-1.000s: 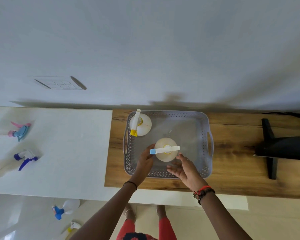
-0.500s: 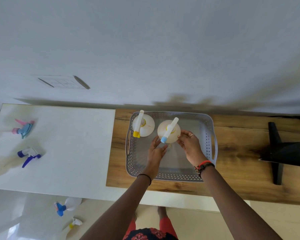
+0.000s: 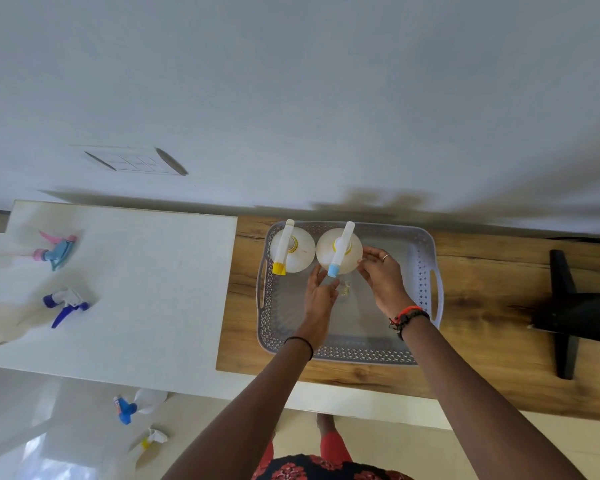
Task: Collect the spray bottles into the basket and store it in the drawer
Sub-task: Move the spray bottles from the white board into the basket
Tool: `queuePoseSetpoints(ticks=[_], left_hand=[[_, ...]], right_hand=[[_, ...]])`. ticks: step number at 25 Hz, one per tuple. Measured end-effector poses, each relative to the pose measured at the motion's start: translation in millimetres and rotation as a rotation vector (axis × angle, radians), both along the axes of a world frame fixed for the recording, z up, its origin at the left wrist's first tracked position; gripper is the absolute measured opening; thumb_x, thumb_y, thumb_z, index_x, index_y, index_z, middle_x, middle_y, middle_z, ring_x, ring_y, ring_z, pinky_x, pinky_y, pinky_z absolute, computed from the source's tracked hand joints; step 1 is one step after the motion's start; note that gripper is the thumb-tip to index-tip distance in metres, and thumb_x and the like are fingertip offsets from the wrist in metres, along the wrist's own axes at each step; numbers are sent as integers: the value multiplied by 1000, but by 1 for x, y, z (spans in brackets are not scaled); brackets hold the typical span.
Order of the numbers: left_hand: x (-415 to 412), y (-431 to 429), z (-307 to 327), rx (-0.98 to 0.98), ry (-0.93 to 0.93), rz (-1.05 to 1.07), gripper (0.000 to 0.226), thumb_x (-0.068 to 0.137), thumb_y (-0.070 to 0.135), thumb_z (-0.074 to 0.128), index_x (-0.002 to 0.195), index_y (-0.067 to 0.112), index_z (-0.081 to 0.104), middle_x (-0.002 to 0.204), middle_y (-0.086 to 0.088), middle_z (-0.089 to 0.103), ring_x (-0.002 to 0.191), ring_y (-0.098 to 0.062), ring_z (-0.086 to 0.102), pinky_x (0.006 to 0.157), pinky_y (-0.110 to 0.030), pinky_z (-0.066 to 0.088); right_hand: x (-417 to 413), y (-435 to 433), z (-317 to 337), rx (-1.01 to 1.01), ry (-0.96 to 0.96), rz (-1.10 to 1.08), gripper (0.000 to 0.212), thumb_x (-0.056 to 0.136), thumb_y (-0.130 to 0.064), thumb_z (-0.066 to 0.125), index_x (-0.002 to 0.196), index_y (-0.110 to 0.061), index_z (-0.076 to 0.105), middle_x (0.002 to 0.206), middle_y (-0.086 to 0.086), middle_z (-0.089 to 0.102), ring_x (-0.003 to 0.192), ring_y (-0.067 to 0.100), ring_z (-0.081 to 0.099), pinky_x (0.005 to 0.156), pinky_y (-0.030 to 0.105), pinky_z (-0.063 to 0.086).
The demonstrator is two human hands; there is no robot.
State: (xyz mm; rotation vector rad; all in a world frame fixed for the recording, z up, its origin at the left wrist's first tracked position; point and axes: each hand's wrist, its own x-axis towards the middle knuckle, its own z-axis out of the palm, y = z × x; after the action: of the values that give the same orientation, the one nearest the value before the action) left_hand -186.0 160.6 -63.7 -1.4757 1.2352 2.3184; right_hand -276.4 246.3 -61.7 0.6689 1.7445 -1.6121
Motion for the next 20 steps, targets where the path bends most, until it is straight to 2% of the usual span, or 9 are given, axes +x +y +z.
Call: queuePoseSetpoints(ticks=[3,5,8,10,11,13,17,20], left_hand=[[7,-2,-2,-121,-65,-122,55,92,-2,40,144,15,34,147,-4,41,133,-25,44,109,-37,40],[14,-1,2,-199,-115,-174,51,93,4,43,143,12,36,146,-5,43,134,-23,42,114,-39,36],[32,2,17,-297,-103,-167,39,94,5,48,132,11,48,130,-6,55,123,-21,53,105,-34,44],[49,1,29,-396,-45,-180,30,92,4,51,118,16,57,114,1,63,112,-17,60,93,-22,50],[59,-4,35,-449,-7,-199,28,91,3,52,112,21,59,107,4,65,106,-15,63,87,-17,51],[80,-15,44,-551,48,-245,30,90,2,52,103,28,59,101,8,67,96,-12,66,81,-17,53],[140,-61,53,-715,34,-266,29,92,11,52,102,37,60,98,11,69,91,-6,67,79,-19,54],[188,-110,52,-784,-25,-225,29,93,13,52,100,40,60,98,14,69,88,-4,68,77,-20,55]], right_hand=[[7,2,-2,63,-15,1,32,89,0,50,120,-2,58,104,9,64,94,18,55,90,33,48],[19,4,-2,106,-36,-47,24,92,-5,48,114,-5,59,91,3,59,82,14,53,79,28,47],[45,3,6,136,-95,-132,14,94,-6,45,94,-14,57,80,2,54,67,11,48,61,21,43],[69,-2,12,119,-131,-168,21,94,-3,45,82,-17,54,73,2,53,62,11,46,56,20,40],[81,-7,16,102,-143,-175,22,93,-1,45,81,-17,53,71,2,52,61,11,46,55,20,39],[104,-16,24,59,-165,-189,21,93,2,44,85,-13,55,73,4,54,63,13,48,57,22,41],[138,-54,38,52,-134,-109,23,95,4,41,85,-11,56,77,6,55,68,16,53,62,25,46],[158,-93,47,64,-108,40,18,95,3,42,91,-8,56,75,6,54,64,16,50,60,27,43]])
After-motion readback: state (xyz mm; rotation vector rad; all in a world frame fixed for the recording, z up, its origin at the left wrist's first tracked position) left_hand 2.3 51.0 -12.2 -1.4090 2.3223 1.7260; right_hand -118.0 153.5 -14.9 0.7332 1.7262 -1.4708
